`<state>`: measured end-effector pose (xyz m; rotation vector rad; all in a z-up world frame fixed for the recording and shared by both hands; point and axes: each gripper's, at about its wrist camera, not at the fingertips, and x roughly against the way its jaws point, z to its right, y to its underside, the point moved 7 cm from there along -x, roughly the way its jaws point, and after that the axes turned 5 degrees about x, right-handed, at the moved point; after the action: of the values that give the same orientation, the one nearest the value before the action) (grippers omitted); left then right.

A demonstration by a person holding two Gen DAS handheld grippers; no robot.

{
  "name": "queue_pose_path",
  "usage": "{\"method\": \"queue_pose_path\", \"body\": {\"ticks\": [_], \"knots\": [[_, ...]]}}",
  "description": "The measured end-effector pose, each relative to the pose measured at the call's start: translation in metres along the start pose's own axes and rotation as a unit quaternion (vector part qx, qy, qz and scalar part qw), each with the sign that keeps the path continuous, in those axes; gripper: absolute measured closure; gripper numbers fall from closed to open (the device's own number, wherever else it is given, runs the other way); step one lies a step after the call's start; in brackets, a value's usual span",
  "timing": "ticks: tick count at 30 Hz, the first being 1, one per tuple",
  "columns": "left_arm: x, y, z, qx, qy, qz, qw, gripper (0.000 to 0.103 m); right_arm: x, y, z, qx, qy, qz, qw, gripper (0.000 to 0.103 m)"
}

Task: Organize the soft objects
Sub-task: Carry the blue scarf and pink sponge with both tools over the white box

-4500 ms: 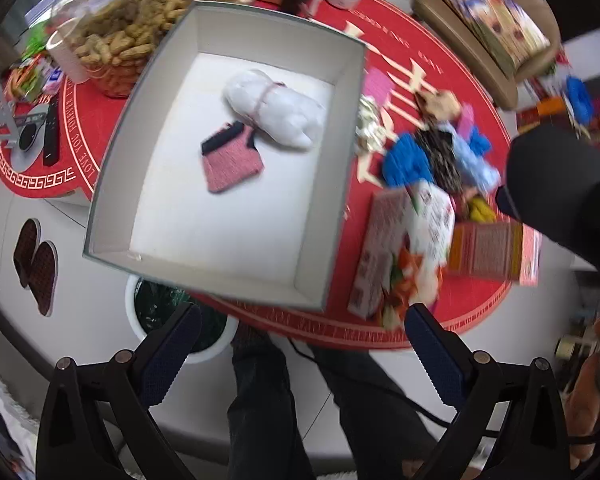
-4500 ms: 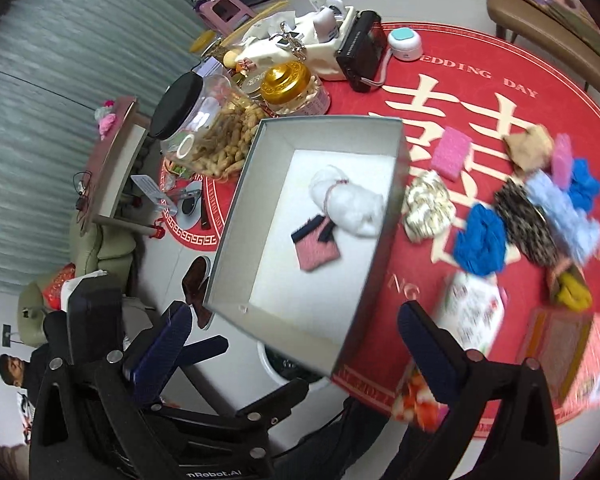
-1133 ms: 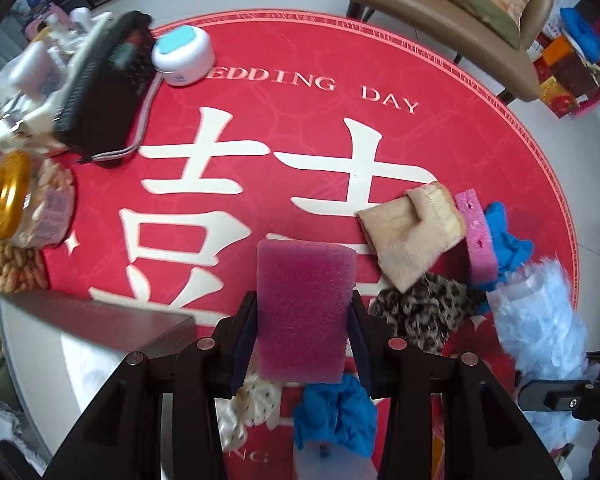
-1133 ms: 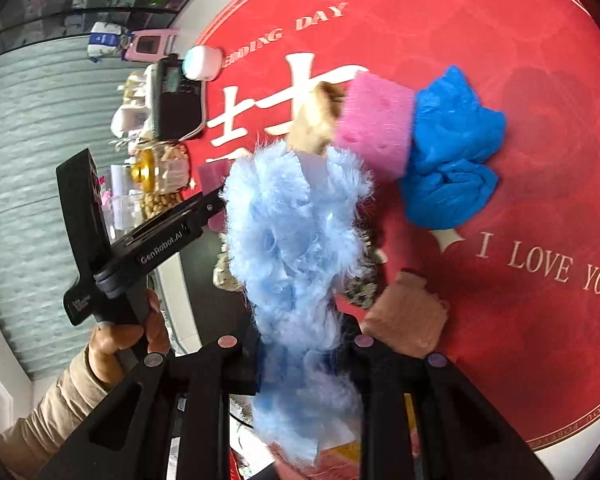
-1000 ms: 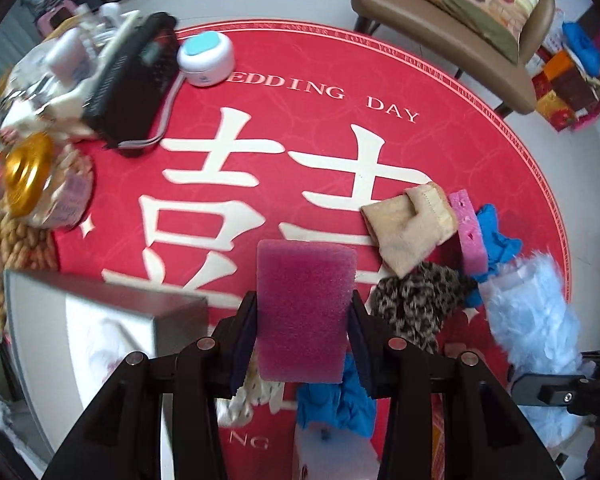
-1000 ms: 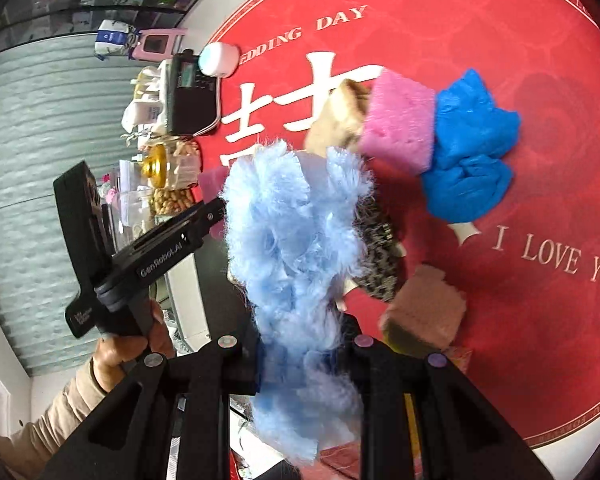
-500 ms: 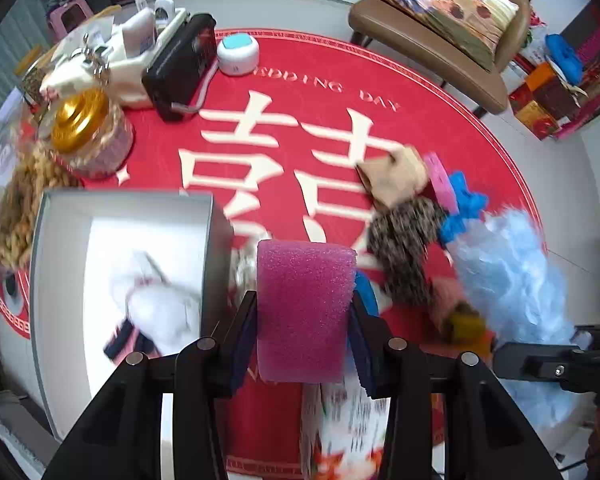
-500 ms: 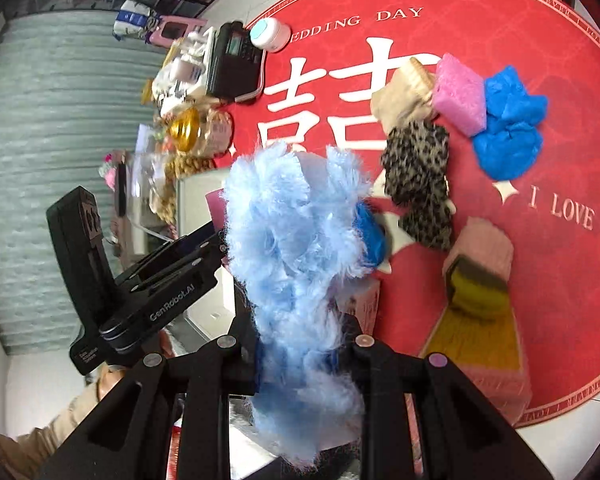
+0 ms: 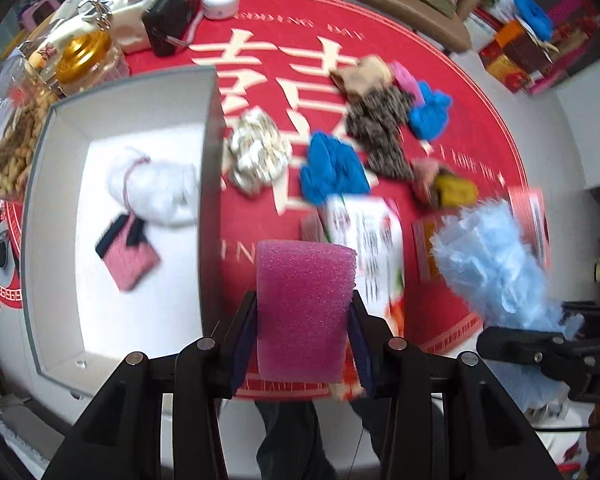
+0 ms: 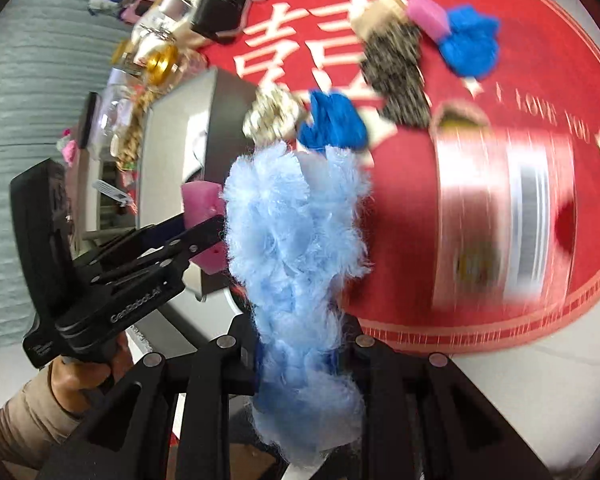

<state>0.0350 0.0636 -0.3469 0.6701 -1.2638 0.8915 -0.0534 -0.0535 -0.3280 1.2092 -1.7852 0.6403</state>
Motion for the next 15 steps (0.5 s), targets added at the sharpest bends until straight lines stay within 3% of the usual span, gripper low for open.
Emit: {"method": "queue_pose_path", "body": {"ticks": [8, 15], "knots": [[0.01, 0.046, 0.001, -0.016, 0.021, -0.015, 0.9995, 0.059, -0.01, 0.048, -0.012, -0.007, 0.025, -0.017, 1.0, 0.078], [0.027, 0.074, -0.021, -0.02, 0.02, -0.02, 0.9994, 0.059, -0.029, 0.078, -0.049, 0.026, 0.011, -0.049, 0.998, 0.078]]}}
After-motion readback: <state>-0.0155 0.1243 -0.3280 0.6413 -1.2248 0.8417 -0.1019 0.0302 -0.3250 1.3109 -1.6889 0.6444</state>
